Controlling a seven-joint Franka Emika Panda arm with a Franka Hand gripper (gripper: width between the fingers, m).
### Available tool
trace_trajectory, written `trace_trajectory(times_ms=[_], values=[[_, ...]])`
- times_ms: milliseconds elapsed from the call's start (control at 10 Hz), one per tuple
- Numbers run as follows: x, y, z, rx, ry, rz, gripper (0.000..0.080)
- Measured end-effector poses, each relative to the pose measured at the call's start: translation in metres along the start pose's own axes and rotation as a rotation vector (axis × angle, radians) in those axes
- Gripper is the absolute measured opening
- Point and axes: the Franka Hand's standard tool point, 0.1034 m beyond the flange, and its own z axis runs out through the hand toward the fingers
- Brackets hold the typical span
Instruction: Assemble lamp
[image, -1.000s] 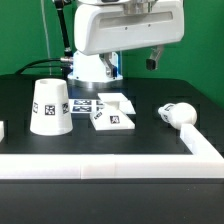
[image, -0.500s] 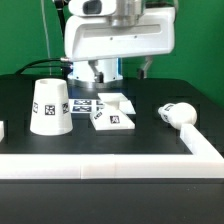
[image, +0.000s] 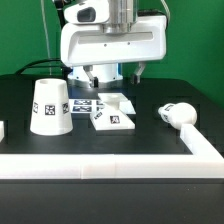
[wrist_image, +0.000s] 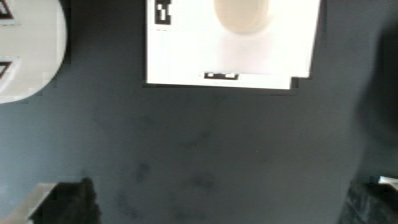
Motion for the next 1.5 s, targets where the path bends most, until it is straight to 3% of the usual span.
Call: trace_trajectory(times_ms=[200,700,1500], values=[[-0.003,0.0,0.002,-0.005,0.012,0.017,0.0699],[-0.04,-0.008,0.022,-0.031,0.07,0.014,0.0699],[-0.057,-0.009,0.052,-0.028,0.055,-0.008,0.0699]])
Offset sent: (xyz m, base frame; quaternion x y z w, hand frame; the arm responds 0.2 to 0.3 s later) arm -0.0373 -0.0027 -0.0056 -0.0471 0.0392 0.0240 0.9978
